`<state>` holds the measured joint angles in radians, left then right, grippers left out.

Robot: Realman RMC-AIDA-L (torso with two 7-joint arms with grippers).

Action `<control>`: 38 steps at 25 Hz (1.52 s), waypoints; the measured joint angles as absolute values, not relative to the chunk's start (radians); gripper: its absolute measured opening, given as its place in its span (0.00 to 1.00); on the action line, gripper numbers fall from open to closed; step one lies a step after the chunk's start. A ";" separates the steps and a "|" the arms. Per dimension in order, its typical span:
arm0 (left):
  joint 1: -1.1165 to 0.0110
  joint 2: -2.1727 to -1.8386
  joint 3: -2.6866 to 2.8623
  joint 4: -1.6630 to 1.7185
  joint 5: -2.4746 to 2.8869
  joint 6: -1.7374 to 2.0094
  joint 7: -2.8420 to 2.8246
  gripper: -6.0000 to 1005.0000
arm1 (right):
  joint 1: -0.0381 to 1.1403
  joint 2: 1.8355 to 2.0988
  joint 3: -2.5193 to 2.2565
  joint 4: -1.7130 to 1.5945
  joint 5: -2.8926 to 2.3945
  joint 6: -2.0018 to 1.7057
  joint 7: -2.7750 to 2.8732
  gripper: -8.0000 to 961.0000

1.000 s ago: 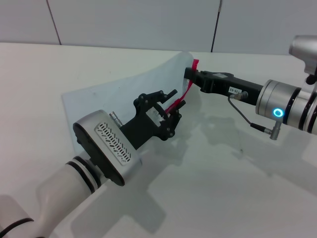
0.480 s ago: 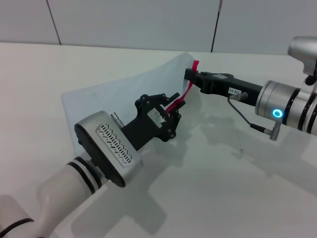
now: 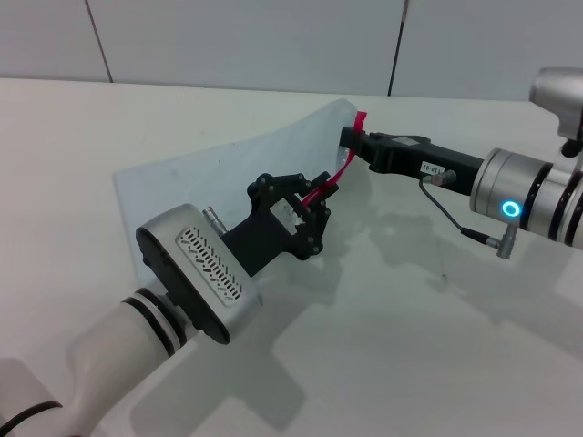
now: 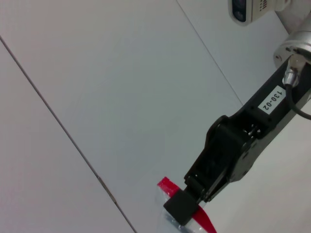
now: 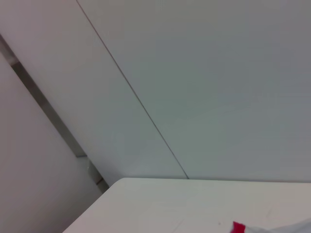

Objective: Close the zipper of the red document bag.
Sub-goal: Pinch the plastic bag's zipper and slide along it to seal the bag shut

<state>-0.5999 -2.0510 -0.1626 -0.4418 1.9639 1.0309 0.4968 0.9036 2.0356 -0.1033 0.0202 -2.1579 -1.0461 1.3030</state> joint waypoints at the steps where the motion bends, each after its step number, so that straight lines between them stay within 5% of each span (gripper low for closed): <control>1: -0.600 -2.051 -0.163 -0.442 1.964 1.031 0.497 0.12 | 0.902 2.036 -0.102 0.020 -2.157 -1.046 1.301 0.02; 38: -0.578 -2.048 -0.159 -0.442 1.971 1.021 0.497 0.09 | 0.742 2.026 0.105 -0.122 -2.154 -1.046 1.307 0.04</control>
